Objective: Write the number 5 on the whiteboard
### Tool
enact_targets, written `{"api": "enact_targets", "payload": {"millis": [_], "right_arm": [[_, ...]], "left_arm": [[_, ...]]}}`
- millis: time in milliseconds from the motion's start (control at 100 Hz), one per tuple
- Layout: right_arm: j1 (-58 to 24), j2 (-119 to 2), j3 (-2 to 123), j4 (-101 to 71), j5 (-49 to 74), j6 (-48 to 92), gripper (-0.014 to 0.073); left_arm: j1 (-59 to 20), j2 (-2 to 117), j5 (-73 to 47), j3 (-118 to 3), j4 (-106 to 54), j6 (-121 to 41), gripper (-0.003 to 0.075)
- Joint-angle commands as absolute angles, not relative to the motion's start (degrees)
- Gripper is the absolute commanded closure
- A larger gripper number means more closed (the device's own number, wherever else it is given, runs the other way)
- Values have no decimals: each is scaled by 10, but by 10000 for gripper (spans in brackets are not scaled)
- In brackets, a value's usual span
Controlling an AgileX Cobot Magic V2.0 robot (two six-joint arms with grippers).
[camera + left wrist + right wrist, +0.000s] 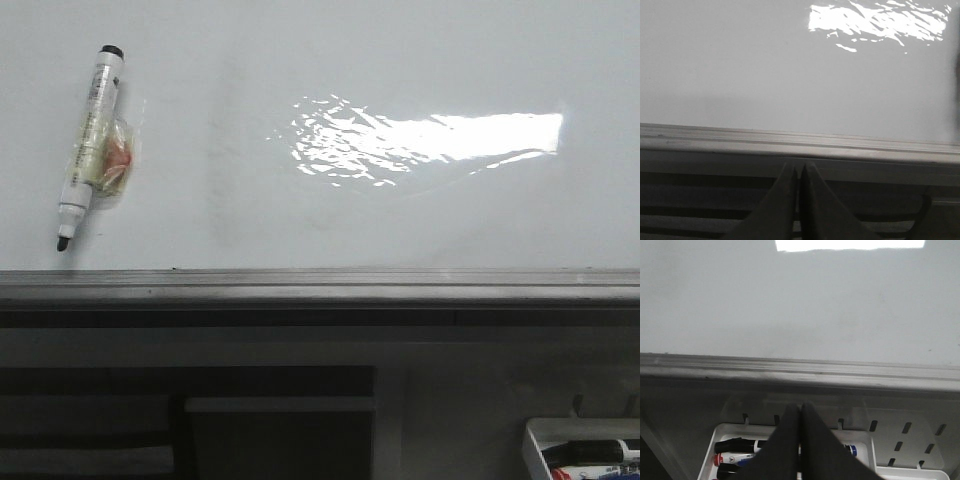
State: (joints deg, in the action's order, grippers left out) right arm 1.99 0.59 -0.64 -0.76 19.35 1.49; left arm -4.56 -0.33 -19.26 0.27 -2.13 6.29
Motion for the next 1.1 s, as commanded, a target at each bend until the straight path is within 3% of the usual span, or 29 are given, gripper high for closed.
{"api": "enact_targets", "payload": {"millis": [0, 1090], "right_arm": [[22, 16, -22, -10, 182, 21, 654], [22, 16, -22, -10, 182, 21, 654]], "left_arm": [[-45, -20, -162, 12, -23, 62, 741], [-45, -20, -156, 12, -3, 62, 741]]}}
